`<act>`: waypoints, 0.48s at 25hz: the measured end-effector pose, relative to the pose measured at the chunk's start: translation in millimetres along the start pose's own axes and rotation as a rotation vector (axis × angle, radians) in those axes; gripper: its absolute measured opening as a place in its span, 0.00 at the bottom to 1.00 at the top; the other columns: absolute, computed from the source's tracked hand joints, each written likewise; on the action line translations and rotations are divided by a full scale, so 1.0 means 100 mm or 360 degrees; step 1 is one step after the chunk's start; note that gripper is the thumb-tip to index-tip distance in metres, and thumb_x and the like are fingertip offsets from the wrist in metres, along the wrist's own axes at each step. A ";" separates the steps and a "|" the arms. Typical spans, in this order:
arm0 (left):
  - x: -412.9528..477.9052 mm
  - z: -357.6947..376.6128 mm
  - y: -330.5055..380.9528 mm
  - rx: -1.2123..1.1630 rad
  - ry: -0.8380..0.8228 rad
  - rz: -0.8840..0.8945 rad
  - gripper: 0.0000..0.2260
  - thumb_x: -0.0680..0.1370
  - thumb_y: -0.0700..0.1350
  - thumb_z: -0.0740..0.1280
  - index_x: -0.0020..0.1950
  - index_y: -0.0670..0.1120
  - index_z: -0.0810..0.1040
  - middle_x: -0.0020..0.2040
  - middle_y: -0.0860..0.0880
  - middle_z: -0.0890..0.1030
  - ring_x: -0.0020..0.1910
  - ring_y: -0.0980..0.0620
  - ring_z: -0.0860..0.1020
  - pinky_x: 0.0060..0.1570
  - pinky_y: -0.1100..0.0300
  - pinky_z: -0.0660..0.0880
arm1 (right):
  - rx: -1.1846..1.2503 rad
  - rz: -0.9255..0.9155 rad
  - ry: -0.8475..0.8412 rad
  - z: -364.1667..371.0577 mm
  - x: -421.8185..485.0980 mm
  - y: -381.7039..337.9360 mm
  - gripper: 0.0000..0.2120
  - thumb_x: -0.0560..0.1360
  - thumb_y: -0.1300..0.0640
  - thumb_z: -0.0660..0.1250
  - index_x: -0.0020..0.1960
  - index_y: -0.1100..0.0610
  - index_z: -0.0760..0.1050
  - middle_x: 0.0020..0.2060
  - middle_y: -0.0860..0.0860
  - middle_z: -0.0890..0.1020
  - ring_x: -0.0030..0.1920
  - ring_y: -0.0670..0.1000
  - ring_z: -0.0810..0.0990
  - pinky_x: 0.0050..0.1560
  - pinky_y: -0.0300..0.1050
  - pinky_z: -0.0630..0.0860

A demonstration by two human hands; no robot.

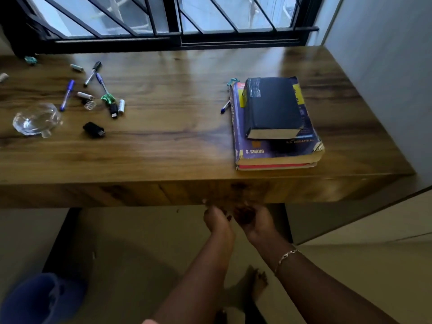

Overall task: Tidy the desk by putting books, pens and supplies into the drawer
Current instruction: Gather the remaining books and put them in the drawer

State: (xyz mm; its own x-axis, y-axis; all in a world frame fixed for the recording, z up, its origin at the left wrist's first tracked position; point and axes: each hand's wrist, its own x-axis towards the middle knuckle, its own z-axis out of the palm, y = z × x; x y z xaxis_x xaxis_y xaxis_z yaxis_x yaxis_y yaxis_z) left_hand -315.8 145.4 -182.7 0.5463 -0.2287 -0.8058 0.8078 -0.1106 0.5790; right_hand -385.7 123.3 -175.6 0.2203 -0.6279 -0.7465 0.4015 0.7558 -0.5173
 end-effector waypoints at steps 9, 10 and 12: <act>0.53 -0.12 0.03 -0.0518 -0.0469 -0.0251 0.38 0.75 0.69 0.39 0.76 0.47 0.57 0.75 0.45 0.63 0.73 0.46 0.61 0.72 0.47 0.51 | 0.0130 0.0091 0.0090 0.07 0.58 0.19 0.12 0.73 0.69 0.53 0.38 0.58 0.70 0.37 0.54 0.75 0.42 0.52 0.74 0.42 0.44 0.72; 0.57 -0.13 0.03 -0.0510 -0.0513 -0.0257 0.38 0.74 0.70 0.38 0.76 0.48 0.56 0.75 0.46 0.62 0.74 0.47 0.61 0.72 0.47 0.51 | 0.0098 0.0094 0.0113 0.05 0.61 0.20 0.12 0.73 0.69 0.52 0.37 0.58 0.70 0.37 0.54 0.75 0.42 0.52 0.74 0.43 0.45 0.73; 0.61 -0.12 0.06 -0.0491 -0.0532 -0.0273 0.40 0.73 0.72 0.37 0.76 0.49 0.57 0.75 0.46 0.62 0.73 0.46 0.62 0.71 0.48 0.54 | 0.0089 0.0087 0.0128 0.01 0.61 0.21 0.14 0.73 0.70 0.51 0.35 0.57 0.70 0.36 0.54 0.75 0.41 0.51 0.74 0.43 0.46 0.73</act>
State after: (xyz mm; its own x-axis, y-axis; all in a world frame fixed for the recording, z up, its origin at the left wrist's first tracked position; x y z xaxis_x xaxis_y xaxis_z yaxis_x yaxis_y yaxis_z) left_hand -275.0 142.8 -229.9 0.3394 -0.5361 -0.7729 0.9355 0.1064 0.3370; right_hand -363.0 100.8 -232.0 0.1721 -0.5672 -0.8054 0.4405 0.7756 -0.4521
